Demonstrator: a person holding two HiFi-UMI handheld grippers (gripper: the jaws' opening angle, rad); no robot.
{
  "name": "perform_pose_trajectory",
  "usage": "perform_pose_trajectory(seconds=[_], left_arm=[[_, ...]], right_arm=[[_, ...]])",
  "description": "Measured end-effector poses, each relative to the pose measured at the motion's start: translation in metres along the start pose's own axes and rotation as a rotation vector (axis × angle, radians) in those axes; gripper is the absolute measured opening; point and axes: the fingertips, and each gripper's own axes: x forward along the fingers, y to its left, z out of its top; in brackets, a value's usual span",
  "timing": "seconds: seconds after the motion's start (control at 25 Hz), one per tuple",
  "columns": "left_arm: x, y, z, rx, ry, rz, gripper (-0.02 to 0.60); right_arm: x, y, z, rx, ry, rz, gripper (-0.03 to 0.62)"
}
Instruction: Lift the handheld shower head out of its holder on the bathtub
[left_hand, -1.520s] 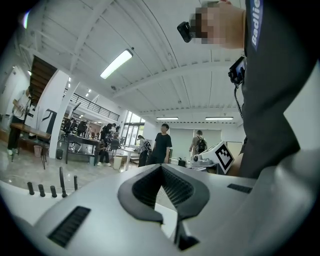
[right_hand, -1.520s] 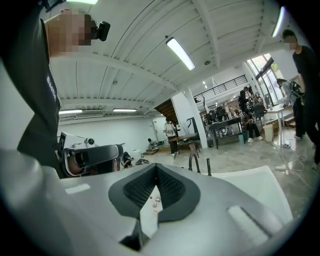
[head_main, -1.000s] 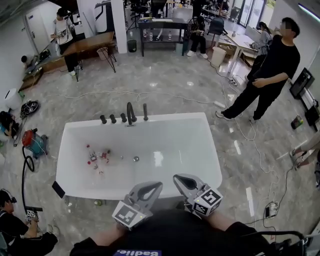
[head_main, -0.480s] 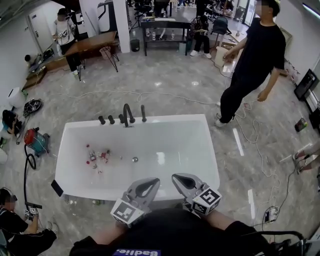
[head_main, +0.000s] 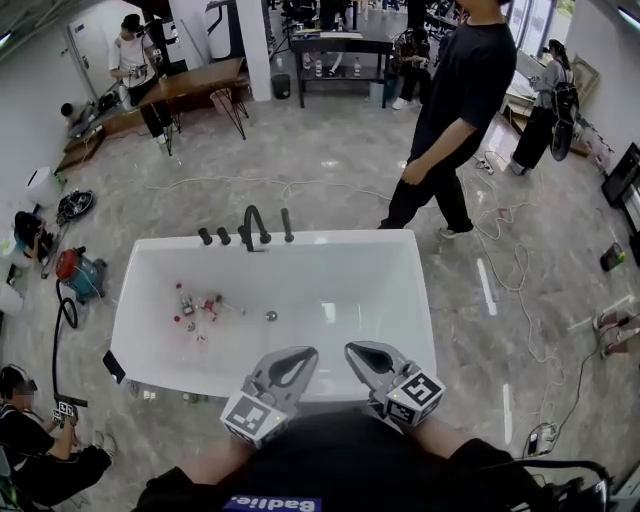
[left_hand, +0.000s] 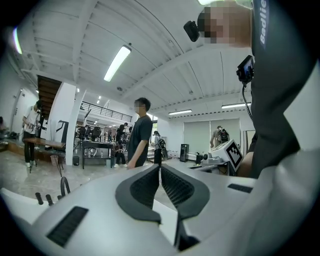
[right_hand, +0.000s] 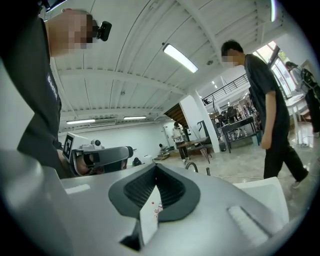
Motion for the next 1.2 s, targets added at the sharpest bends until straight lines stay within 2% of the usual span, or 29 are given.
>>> perform_pose_trajectory(seconds=[0.24, 0.44, 0.56, 0.68, 1.2], left_arm=[[0.018, 0.000, -0.009, 0.023, 0.008, 0.046, 0.008], [0.021, 0.009, -0.002, 0.035, 0.013, 0.074, 0.009], [0.017, 0.023, -0.002, 0.038, 0.018, 0.071, 0.036], [0.015, 0.049, 0.000, 0.046, 0.001, 0.069, 0.052], [-0.013, 0.183, 0.019, 0.062, -0.044, 0.013, 0.104]], right_arm=[[-0.009, -0.012, -0.002, 0.021, -0.013, 0.038, 0.002], [-0.008, -0.022, -0.010, 0.021, 0.014, 0.032, 0.002], [0.001, -0.019, -0.017, 0.013, 0.023, 0.030, 0.002], [0.016, -0.016, -0.018, 0.007, 0.026, 0.018, 0.002], [0.102, 0.013, -0.015, 0.003, 0.024, -0.161, 0.002]])
